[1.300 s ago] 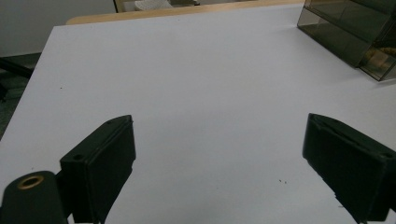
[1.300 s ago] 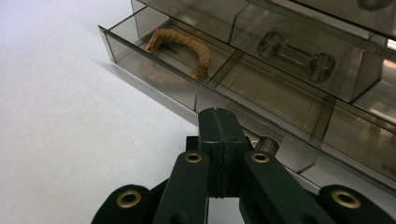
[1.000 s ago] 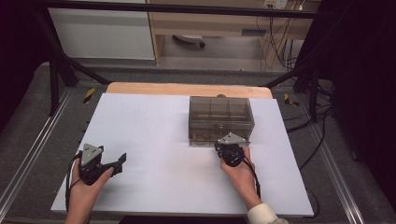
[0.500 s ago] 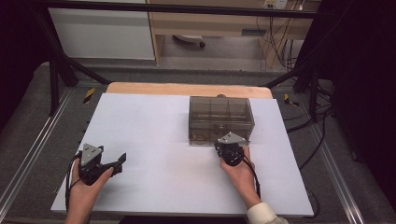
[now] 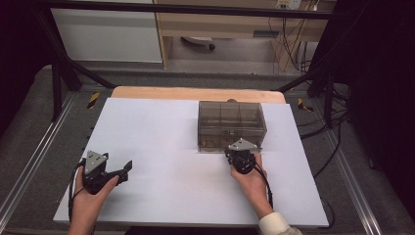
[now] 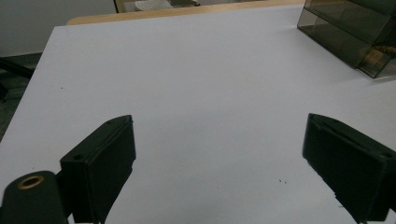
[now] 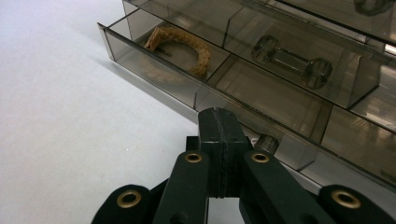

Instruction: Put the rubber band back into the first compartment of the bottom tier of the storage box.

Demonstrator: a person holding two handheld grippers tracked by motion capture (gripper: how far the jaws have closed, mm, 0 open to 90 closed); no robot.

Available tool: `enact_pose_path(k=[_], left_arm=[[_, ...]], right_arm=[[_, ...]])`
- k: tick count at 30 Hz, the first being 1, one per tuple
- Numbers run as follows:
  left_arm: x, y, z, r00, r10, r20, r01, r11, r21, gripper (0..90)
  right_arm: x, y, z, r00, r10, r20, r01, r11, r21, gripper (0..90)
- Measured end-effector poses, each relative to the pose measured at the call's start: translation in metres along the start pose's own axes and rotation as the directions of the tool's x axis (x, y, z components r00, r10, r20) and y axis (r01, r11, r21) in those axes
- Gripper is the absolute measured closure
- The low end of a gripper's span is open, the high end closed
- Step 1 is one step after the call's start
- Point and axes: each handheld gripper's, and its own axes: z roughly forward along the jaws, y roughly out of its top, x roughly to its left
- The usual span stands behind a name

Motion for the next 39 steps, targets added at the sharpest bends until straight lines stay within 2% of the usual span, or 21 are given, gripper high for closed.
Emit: enact_pose_path(k=[39], left_arm=[[0.0006,0.0001,-0.0003,1.0000,-0.001,-0.002,0.001,1.0000,-0.001,9.1]], right_arm=[[-0.0010,0.0006,-0.0011,0.9999,0.008,0.011,-0.008,1.000,-0.018,90.0]])
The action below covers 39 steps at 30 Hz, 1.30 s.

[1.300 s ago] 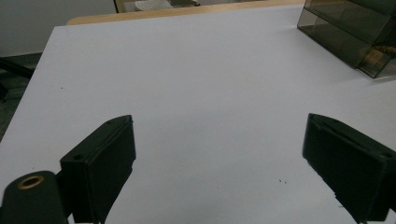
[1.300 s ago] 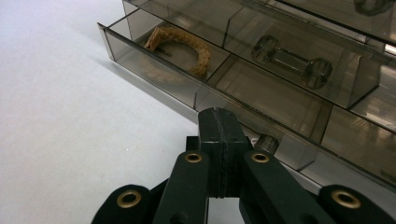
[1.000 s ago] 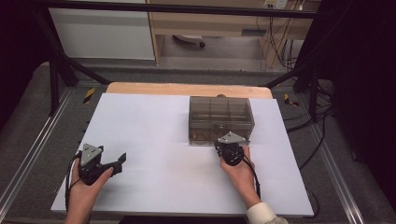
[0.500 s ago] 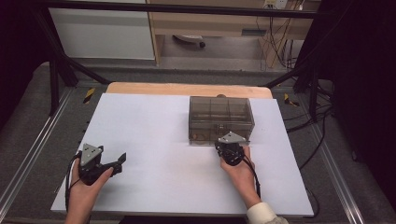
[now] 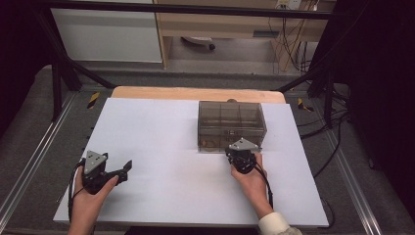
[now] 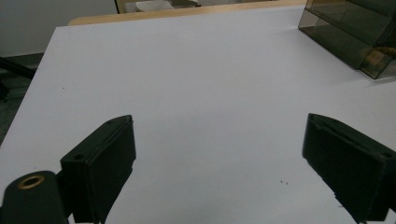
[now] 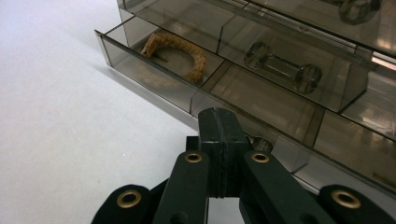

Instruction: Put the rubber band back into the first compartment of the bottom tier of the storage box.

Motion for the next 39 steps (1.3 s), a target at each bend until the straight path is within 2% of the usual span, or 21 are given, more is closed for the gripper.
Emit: enact_pose_path(k=[20,39], left_arm=[[-0.0002,0.0000,-0.0001,1.0000,0.001,0.000,-0.001,1.0000,-0.002,9.2],[-0.0005,-0.0003,0.0004,1.0000,-0.001,0.002,0.001,1.0000,-0.001,9.2]], right_arm=[[-0.0030,0.0023,0.0052,0.9999,0.000,0.015,0.000,1.000,-0.021,90.0],[-0.0094,0.0039,0.0081,0.9997,0.015,0.021,-0.015,1.000,-0.013,90.0]])
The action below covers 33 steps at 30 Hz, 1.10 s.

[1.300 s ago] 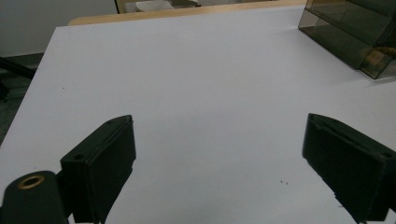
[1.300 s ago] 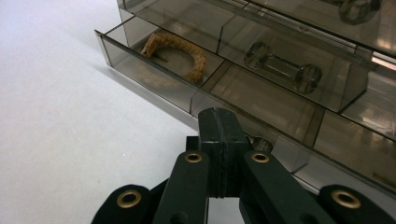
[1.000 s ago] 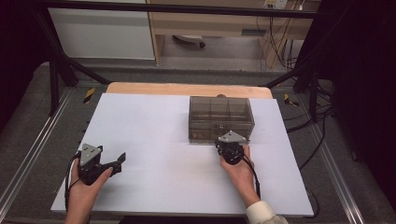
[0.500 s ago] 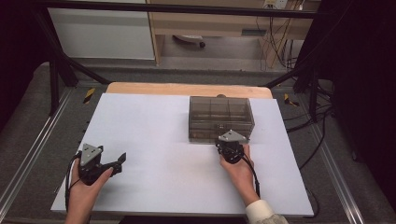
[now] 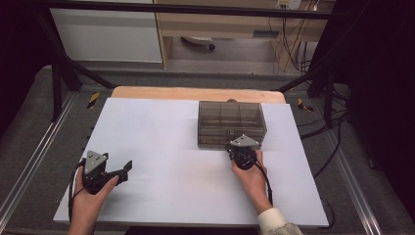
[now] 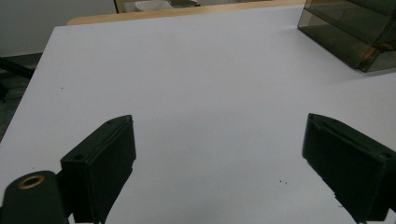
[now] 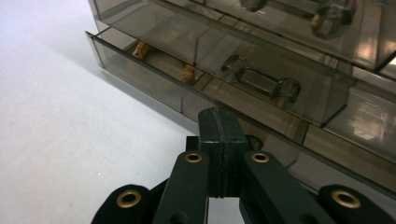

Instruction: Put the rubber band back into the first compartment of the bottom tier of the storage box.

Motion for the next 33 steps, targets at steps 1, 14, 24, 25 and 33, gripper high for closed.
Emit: enact_pose_path(k=[1,14,24,25,33], left_arm=[[0.0000,0.0000,0.0000,1.0000,0.000,0.000,0.000,1.0000,0.000,9.2],[0.0000,-0.0001,-0.0001,1.0000,0.000,0.000,0.000,1.0000,0.000,9.2],[-0.0001,-0.0002,-0.0001,1.0000,0.000,0.000,0.000,1.0000,0.001,9.2],[-0.0002,-0.0002,-0.0001,1.0000,0.000,0.000,0.000,1.0000,0.000,9.2],[-0.0001,-0.0002,0.0000,1.0000,0.000,0.001,0.000,1.0000,0.002,9.2]], right_arm=[[-0.0006,-0.0002,0.0004,1.0000,0.005,-0.001,-0.005,1.000,0.000,90.0],[-0.0014,-0.0005,0.0031,1.0000,-0.002,0.006,0.002,1.000,0.004,90.0],[-0.0024,0.0004,0.0046,1.0000,0.001,0.006,-0.001,1.000,0.003,90.0],[-0.0023,0.0004,0.0048,1.0000,0.002,0.007,-0.002,1.000,0.003,90.0],[-0.0033,0.0005,0.0059,1.0000,0.007,0.007,-0.007,1.000,0.005,90.0]])
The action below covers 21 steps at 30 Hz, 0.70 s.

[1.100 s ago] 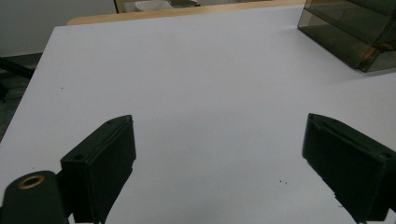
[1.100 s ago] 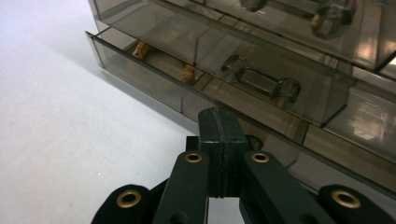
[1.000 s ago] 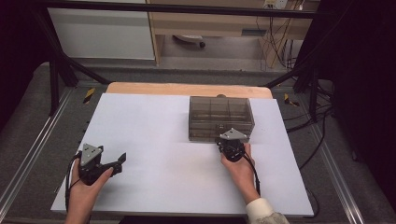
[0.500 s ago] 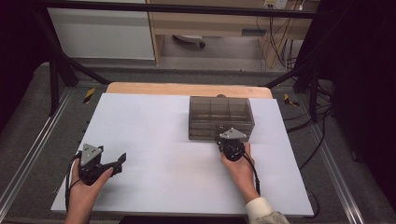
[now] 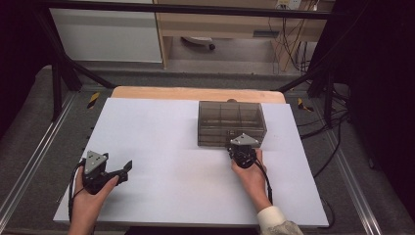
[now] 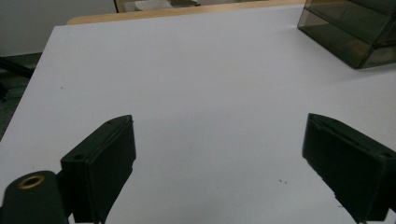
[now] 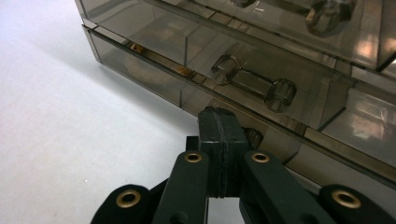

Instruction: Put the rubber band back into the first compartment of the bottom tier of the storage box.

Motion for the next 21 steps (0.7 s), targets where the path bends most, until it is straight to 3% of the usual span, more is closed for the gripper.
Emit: enact_pose_path(k=[21], left_arm=[[0.0002,-0.0001,-0.0001,1.0000,-0.001,-0.001,0.001,1.0000,-0.002,9.2]], right_arm=[[-0.0007,0.0007,0.0015,1.0000,0.005,0.002,-0.005,1.000,-0.003,90.0]])
